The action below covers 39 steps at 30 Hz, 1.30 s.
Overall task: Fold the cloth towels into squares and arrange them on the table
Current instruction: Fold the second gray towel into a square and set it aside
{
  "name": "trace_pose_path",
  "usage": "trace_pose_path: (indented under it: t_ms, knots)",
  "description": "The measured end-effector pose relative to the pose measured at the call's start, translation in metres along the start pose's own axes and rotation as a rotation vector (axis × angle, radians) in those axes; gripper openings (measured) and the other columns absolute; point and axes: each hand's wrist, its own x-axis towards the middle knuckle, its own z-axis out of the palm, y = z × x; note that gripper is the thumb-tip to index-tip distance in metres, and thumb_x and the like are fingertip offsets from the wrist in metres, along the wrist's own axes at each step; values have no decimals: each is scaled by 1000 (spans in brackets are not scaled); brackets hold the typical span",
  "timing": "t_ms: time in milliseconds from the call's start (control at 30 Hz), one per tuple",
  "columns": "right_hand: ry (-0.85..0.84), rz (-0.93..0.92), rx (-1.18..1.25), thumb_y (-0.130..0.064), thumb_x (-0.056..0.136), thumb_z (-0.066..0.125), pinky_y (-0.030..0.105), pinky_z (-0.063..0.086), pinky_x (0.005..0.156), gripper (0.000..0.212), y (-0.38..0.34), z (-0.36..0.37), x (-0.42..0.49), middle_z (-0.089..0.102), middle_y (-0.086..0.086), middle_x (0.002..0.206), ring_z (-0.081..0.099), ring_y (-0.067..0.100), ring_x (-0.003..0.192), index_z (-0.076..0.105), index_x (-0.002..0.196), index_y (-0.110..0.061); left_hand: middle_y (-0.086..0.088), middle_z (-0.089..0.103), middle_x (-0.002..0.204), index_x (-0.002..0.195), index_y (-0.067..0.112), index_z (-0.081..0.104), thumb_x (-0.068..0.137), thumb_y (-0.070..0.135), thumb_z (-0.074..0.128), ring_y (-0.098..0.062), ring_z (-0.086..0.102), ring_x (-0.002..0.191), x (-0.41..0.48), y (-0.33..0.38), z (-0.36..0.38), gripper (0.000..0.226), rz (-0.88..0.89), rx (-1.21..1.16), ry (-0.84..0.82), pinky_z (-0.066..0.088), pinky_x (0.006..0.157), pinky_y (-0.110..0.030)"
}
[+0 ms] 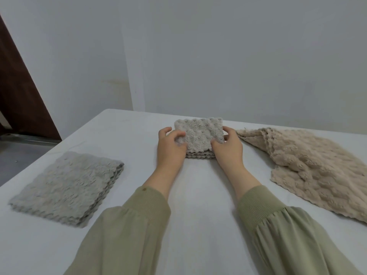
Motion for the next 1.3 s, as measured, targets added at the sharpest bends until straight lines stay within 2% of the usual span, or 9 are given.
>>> trace_pose_path:
  t_ms: [100, 200, 267, 400, 567, 867, 1000, 1133, 1300]
  knots:
    - [-1, -2, -100, -12, 88, 56, 8, 39, 57, 53, 5, 1, 17, 54, -9, 85, 55, 8, 70, 38, 137, -15, -3, 38, 140, 114, 13, 66, 89, 9, 59, -14, 46, 118, 19, -5, 16, 26, 77, 134, -53, 22, 85, -3]
    - [-27, -30, -420, -17, 88, 50, 36, 46, 85, 58, 8, 2, 24, 59, 11, 111, 54, 30, 102, 30, 142, -12, -6, 45, 140, 124, 16, 61, 96, 19, 48, -25, 43, 124, 24, -11, 25, 31, 153, 344, -131, 35, 100, -28]
    - [-63, -83, -669, -21, 91, 43, 42, 39, 91, 49, 9, 2, 20, 55, 15, 122, 45, 34, 113, 35, 137, -8, -4, 46, 141, 130, 21, 55, 99, 27, 39, -27, 41, 123, 22, -11, 23, 36, 148, 467, -127, 37, 100, -38]
    - [-125, -175, -691, -34, 92, 43, 43, 32, 99, 57, 5, 1, 3, 41, 13, 139, 35, 32, 124, 29, 143, -13, -2, 42, 142, 142, 26, 37, 95, 42, 39, -25, 37, 128, 13, -12, 13, 50, 112, 611, -148, 32, 105, -40]
    - [-308, -235, -816, -41, 92, 44, 51, 17, 113, 62, 9, -1, -9, 9, 10, 158, 18, 28, 141, 22, 148, -22, 1, 42, 144, 146, 26, 29, 96, 37, 43, -25, 35, 130, 10, -15, 10, 53, 190, 691, -261, 29, 108, -42]
    - [-203, -198, -953, -43, 96, 33, 57, 5, 112, 61, 6, -1, -16, 3, 7, 159, 8, 29, 145, 15, 150, -22, -4, 10, 158, 150, 28, 11, 95, 46, 38, -26, 15, 142, 6, -11, 7, 64, 184, 764, -304, 21, 113, -47]
    - [-318, -122, -975, -44, 98, 25, 57, 5, 113, 59, 8, -4, -24, 2, 7, 160, 7, 29, 145, 10, 151, -23, -1, -2, 160, 150, 33, 2, 96, 52, 24, -26, 1, 146, -3, -15, 2, 61, 136, 837, -428, 6, 116, -50]
    - [-228, -169, -904, -40, 98, 32, 52, 11, 114, 58, 3, -8, -31, 11, 10, 158, 13, 28, 144, 19, 149, -16, -3, 8, 159, 149, 26, 16, 96, 44, 32, -25, 5, 145, -15, -7, -1, 58, 190, 804, -345, 10, 114, -51]
    - [-53, -312, -790, -26, 93, 42, 40, 32, 100, 34, -2, -23, -53, 52, 9, 128, 43, 28, 118, 53, 120, -9, -2, 46, 137, 128, 16, 52, 90, 26, 46, -22, 35, 130, -46, 12, 0, 40, 407, 719, -204, 29, 106, -41]
